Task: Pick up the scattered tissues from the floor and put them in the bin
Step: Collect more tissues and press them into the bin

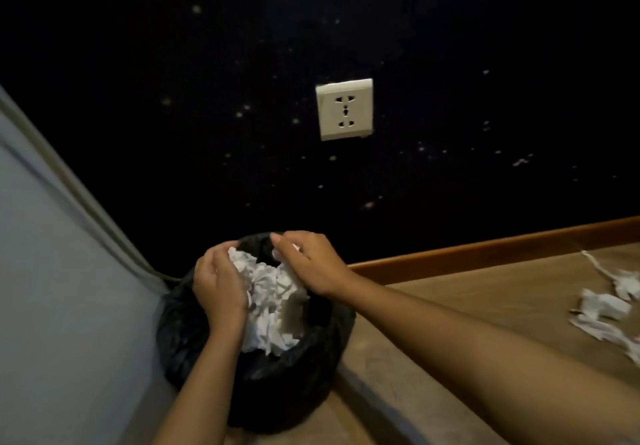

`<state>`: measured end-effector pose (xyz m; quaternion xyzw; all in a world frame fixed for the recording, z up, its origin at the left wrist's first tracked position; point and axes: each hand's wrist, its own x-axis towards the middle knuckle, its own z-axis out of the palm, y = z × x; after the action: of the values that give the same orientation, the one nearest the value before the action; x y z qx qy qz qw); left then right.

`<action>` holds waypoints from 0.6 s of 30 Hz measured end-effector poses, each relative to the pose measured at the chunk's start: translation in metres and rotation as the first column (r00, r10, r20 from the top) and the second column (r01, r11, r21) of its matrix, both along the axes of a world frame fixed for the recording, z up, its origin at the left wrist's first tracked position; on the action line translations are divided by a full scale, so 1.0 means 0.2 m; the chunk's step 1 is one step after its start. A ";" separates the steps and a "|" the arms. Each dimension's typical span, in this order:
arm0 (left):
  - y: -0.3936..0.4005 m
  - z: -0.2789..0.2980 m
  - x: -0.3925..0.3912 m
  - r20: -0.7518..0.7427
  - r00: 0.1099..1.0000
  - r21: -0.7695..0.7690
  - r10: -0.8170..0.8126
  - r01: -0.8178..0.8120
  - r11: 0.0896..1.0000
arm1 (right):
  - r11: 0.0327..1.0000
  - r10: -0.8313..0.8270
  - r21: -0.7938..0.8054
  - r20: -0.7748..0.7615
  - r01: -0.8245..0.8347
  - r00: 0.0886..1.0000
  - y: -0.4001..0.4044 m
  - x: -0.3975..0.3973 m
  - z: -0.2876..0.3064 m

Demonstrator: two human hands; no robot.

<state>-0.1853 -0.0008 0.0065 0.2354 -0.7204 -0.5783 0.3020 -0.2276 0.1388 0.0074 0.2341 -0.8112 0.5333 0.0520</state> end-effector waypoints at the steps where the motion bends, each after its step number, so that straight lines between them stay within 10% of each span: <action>1: -0.04 -0.03 0.01 0.030 0.999 -0.046 0.010 -0.009 0.999 | 0.999 0.017 0.034 -0.001 -0.017 1.000 -0.05 -0.01 -0.02; 6: -0.16 -0.14 0.06 0.223 0.975 -0.197 0.006 0.039 0.980 | 0.921 0.072 0.381 0.046 -0.084 0.996 -0.14 -0.05 -0.13; 12: -0.03 -0.06 0.02 0.064 0.997 -0.272 -0.045 0.061 0.960 | 0.944 0.090 0.327 -0.106 -0.050 0.990 0.06 -0.06 -0.15; 18: 0.42 0.01 -0.12 0.054 0.914 -0.334 -0.402 0.396 0.855 | 0.767 0.244 0.641 -0.314 0.016 0.918 0.61 -0.10 0.00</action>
<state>-0.2095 0.0834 0.0085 0.0203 -0.8390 -0.4981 0.2179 -0.2477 0.2608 0.0068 0.3860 -0.9007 0.1764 0.0930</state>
